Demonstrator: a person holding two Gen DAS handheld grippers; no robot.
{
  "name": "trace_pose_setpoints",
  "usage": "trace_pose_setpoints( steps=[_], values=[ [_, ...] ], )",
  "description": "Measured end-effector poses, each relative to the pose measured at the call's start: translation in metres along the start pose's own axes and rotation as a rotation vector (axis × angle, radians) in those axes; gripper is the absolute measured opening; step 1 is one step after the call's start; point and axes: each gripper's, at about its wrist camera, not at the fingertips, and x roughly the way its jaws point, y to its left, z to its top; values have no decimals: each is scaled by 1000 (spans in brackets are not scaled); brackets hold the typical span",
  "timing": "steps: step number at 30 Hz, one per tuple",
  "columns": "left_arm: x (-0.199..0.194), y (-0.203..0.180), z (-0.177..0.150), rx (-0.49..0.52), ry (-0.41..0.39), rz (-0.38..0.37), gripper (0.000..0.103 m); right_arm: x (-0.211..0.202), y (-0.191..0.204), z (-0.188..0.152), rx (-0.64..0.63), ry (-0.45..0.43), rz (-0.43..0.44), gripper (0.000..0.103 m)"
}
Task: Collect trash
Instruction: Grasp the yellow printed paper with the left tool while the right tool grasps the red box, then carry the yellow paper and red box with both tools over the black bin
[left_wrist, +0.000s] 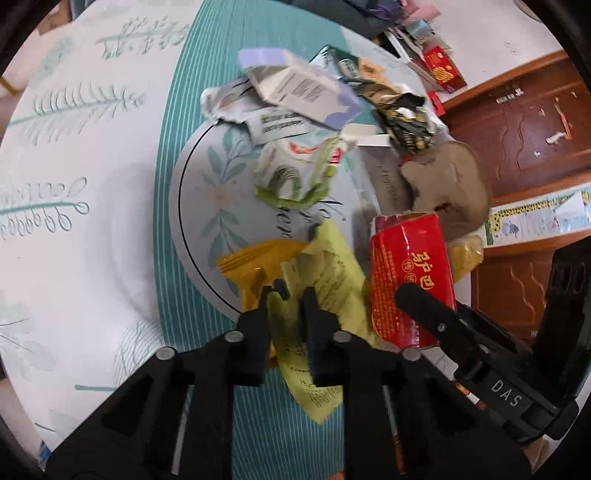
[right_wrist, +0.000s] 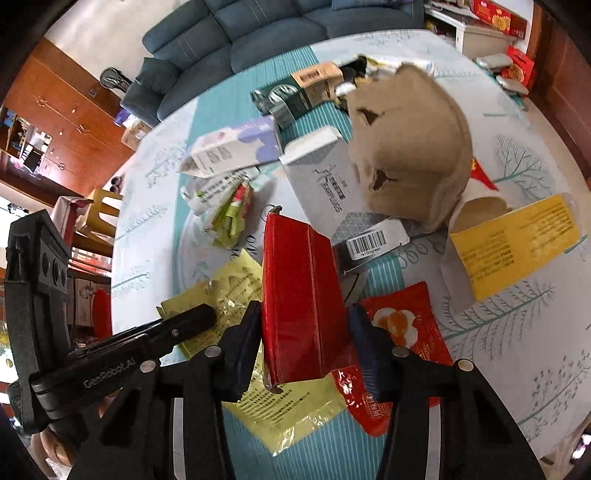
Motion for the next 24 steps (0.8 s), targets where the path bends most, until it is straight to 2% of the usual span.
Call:
trace_pose_setpoints(
  steps=[6, 13, 17, 20, 24],
  values=[
    [-46, -23, -12, 102, -81, 14, 1, -48, 7, -13, 6, -70, 11, 46],
    [-107, -49, -30, 224, -175, -44, 0, -111, 11, -36, 4, -153, 15, 46],
    [-130, -59, -35, 236, -188, -100, 0, -130, 7, -44, 29, -183, 25, 46],
    [-145, -65, -39, 226, -191, -145, 0, -147, 4, -52, 45, -217, 64, 46],
    [-163, -74, -46, 244, -219, -138, 0, -165, -7, -61, 81, -252, 99, 46]
  ],
)
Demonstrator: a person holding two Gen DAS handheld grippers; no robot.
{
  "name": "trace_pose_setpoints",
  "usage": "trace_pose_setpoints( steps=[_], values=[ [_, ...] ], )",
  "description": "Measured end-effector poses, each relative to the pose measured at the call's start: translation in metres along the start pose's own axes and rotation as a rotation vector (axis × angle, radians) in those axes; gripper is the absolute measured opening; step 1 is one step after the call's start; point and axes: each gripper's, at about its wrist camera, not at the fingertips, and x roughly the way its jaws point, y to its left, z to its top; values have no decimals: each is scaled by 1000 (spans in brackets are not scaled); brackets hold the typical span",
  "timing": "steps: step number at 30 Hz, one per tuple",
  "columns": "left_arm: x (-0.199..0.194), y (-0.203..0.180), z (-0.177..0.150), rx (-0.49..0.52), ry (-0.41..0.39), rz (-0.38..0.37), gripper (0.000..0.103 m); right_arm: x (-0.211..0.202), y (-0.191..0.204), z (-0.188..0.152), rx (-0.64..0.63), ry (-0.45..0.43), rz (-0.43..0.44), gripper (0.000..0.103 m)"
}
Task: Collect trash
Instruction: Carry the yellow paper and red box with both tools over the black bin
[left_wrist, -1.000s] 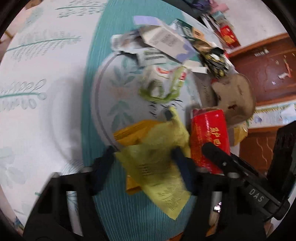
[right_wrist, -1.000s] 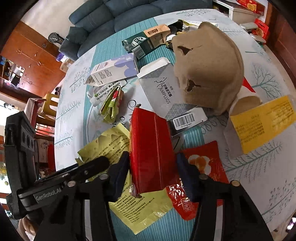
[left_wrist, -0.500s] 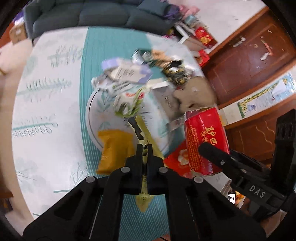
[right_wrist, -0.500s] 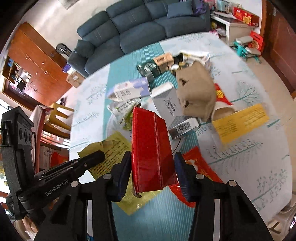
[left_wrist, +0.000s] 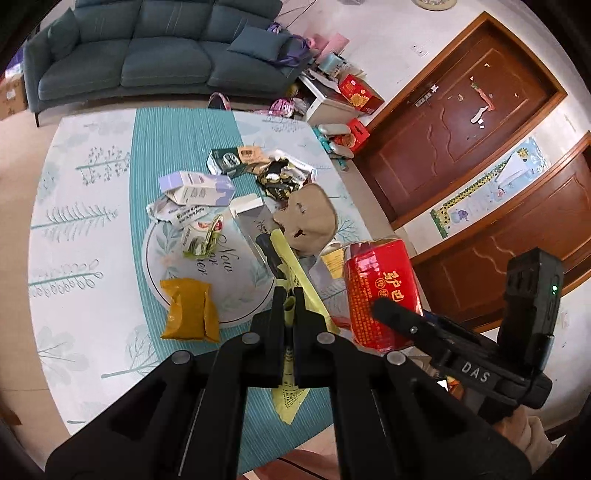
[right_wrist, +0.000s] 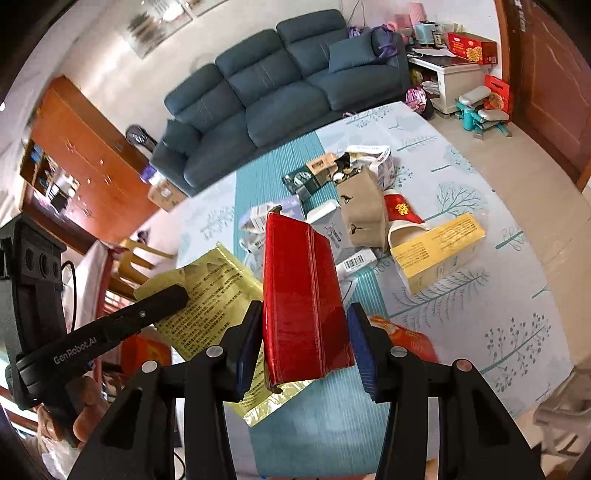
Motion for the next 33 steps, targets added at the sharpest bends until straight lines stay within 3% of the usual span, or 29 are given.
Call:
trace_pose_setpoints(
  steps=[5, 17, 24, 33],
  values=[
    [-20, -8, -4, 7, -21, 84, 0, -15, -14, -1, 41, -18, 12, 46],
    [-52, -40, -41, 48, -69, 149, 0, -69, -32, -35, -12, -23, 18, 46],
    [-63, -89, -100, 34, -118, 210, 0, -97, -47, -79, -145, 9, 82, 46],
    [-33, -167, -212, -55, -115, 317, 0, -124, -124, -158, -242, 107, 131, 46]
  ],
)
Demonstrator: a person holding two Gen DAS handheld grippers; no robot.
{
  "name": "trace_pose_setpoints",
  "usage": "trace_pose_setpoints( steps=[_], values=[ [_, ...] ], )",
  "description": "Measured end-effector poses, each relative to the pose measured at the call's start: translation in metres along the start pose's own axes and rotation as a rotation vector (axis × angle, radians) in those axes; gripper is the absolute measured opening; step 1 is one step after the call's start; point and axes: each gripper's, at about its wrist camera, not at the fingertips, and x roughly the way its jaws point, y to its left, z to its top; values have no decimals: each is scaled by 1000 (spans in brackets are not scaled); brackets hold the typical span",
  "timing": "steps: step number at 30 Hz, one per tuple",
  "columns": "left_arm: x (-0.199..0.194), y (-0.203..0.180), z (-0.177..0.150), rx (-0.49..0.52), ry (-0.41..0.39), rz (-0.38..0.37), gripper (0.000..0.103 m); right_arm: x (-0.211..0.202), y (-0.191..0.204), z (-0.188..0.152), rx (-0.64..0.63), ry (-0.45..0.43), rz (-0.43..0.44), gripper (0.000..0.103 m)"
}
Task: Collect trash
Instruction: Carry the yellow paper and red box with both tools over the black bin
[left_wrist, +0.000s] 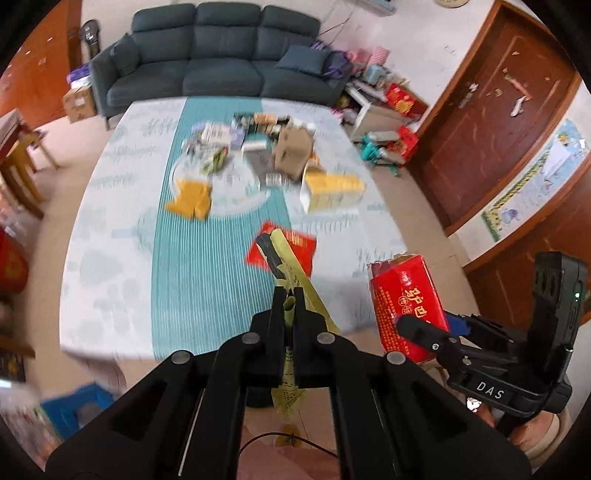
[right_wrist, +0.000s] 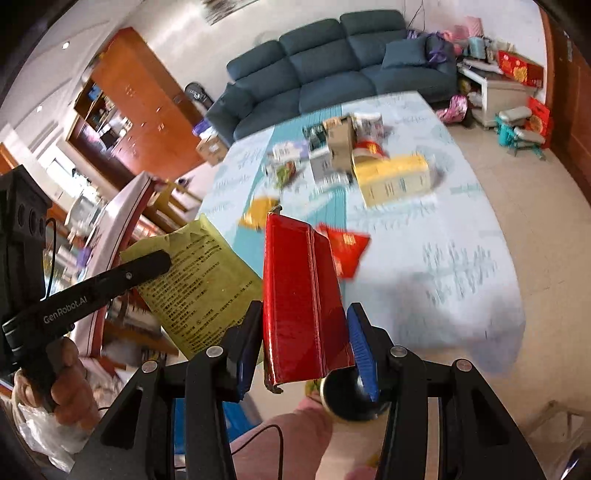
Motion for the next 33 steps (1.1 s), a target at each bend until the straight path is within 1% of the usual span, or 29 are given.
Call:
trace_pose_setpoints(
  steps=[3, 7, 9, 12, 14, 15, 16, 21, 25, 27, 31, 33],
  values=[
    [-3, -21, -43, -31, -2, 47, 0, -1, -17, -31, -1, 48, 14, 46],
    [-1, -45, -82, -21, 13, 110, 0, -3, -35, -71, 3, 90, 34, 46],
    [0, -52, -94, -9, 15, 132, 0, 2, -39, -85, 9, 106, 41, 46],
    [4, -64, -114, 46, 17, 158, 0, 13, -42, -104, 14, 127, 36, 46],
    [11, -64, -118, 71, 26, 165, 0, 23, -46, -117, 30, 142, 37, 46],
    [18, -66, -125, 82, 37, 166, 0, 29, -46, -118, 36, 148, 35, 46],
    [24, -64, -127, 85, 50, 164, 0, 37, -51, -128, 49, 159, 31, 46],
    [72, -53, -143, 116, 99, 181, 0, 80, -69, -154, 99, 205, -6, 46],
    [126, -30, -163, 87, 139, 175, 0, 121, -87, -176, 132, 220, -34, 46],
    [149, -19, -171, 79, 138, 180, 0, 142, -95, -185, 142, 223, -52, 46],
    [203, 0, -193, 109, 115, 209, 0, 193, -118, -212, 175, 222, -79, 46],
    [226, 7, -202, 113, 111, 209, 0, 216, -128, -225, 195, 219, -82, 46]
  ],
)
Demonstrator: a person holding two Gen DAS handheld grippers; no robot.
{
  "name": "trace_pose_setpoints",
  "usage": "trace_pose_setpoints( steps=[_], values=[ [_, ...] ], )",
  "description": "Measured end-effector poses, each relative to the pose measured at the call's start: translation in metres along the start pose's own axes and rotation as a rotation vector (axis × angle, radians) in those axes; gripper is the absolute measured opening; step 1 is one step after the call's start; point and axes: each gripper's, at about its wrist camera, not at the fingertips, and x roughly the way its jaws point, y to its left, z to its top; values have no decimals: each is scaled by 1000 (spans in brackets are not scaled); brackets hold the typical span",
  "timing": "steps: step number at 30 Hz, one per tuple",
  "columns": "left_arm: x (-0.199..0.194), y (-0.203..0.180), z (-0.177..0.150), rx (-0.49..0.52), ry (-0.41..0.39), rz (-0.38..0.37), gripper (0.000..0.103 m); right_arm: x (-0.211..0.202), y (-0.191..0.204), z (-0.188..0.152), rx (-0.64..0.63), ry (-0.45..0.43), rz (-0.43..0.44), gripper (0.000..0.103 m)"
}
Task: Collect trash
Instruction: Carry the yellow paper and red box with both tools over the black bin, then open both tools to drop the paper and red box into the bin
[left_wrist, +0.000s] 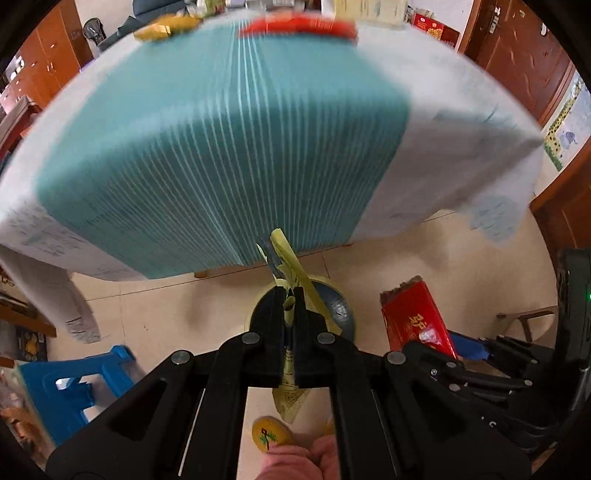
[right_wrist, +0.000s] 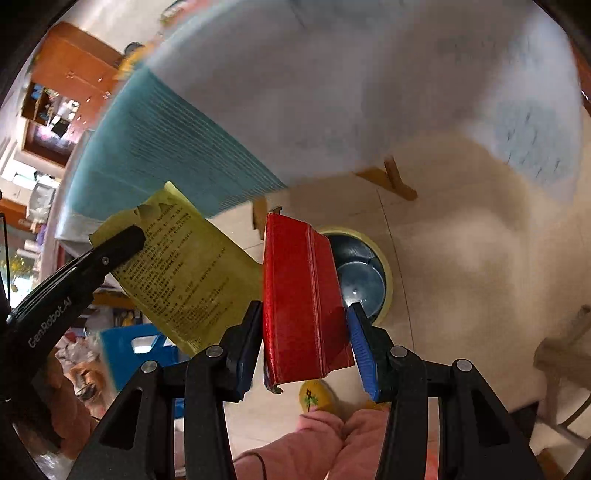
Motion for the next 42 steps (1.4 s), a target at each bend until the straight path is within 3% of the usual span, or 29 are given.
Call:
trace_pose_setpoints(
  steps=[10, 18, 20, 22, 23, 24, 25, 28, 32, 42],
  values=[
    [122, 5, -34, 44, -25, -16, 0, 129, -40, -25, 45, 0, -32, 46],
    [177, 10, -54, 68, -41, -16, 1, 187, -50, -30, 47, 7, -45, 47],
    [188, 12, -55, 79, -27, -13, 7, 195, -51, -25, 49, 9, -46, 48],
    [194, 16, -56, 79, -21, -14, 27, 203, -52, -24, 54, 11, -42, 48],
    [196, 19, -56, 78, -27, -7, 37, 209, -53, -22, 58, 12, -39, 49],
    [195, 21, -56, 77, -32, -3, 57, 212, -53, -21, 64, 14, -38, 50],
    [195, 24, -56, 73, -45, 0, 69, 219, -55, -18, 68, 15, -39, 51],
    [186, 27, -57, 75, -67, 19, 71, 225, -55, -16, 72, 12, -40, 54],
    [181, 32, -55, 61, -55, 26, 71, 215, -46, -15, 52, 0, -29, 68],
    [111, 41, -54, 9, -30, 47, 71, 153, -21, -16, 53, 5, -42, 68]
  ],
)
